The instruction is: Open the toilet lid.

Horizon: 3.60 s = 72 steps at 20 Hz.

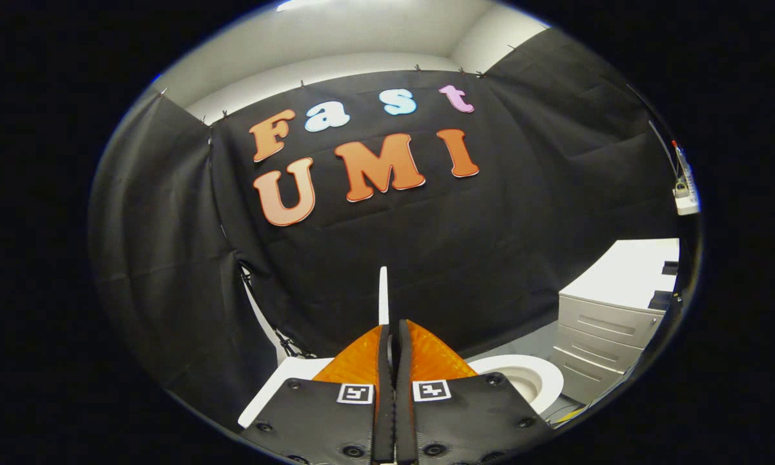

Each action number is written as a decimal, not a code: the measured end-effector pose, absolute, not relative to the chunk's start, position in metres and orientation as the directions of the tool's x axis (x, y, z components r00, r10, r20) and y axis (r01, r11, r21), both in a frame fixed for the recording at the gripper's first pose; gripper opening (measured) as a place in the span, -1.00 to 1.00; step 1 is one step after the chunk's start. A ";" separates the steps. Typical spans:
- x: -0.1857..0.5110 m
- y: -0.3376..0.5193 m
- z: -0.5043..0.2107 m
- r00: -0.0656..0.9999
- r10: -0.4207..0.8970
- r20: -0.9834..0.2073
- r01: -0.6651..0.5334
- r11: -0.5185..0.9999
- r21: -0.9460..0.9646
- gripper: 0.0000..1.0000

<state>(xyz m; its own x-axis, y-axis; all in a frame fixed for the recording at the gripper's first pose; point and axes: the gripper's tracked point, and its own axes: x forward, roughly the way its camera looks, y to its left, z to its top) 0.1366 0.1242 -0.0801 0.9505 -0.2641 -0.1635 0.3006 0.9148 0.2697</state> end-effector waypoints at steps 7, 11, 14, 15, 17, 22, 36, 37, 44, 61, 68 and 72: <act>0.146 0.175 -0.072 0.962 -0.213 -0.170 0.247 0.945 0.215 -0.83; 0.151 0.202 -0.069 0.969 -0.179 -0.173 0.213 0.956 0.203 -0.82; 0.155 0.213 -0.070 0.964 -0.176 -0.197 0.214 0.957 0.195 -0.83; 0.157 0.219 -0.070 0.966 -0.166 -0.200 0.205 0.959 0.195 -0.83; 0.157 0.234 -0.069 0.969 -0.142 -0.200 0.180 0.965 0.191 -0.82; 0.164 0.263 -0.075 0.967 -0.097 -0.234 0.121 0.989 0.088 -0.82; 0.170 0.331 -0.080 0.960 -0.010 -0.279 0.037 0.995 0.093 -0.82; 0.170 0.329 -0.082 0.960 -0.016 -0.280 0.040 0.996 0.080 -0.80; 0.161 0.321 -0.085 0.943 0.042 -0.330 0.033 0.975 0.218 -0.37; 0.103 0.223 0.024 0.976 -0.054 -0.213 0.082 0.989 0.125 1.00; 0.080 0.160 0.064 0.982 -0.107 -0.154 0.123 0.988 0.097 1.00; 0.071 0.133 0.070 0.979 -0.131 -0.155 0.153 0.978 0.140 1.00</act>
<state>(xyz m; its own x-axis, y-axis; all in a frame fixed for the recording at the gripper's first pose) 0.0707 0.1334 0.0704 0.9792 -0.1314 -0.1546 0.1534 0.9781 0.1403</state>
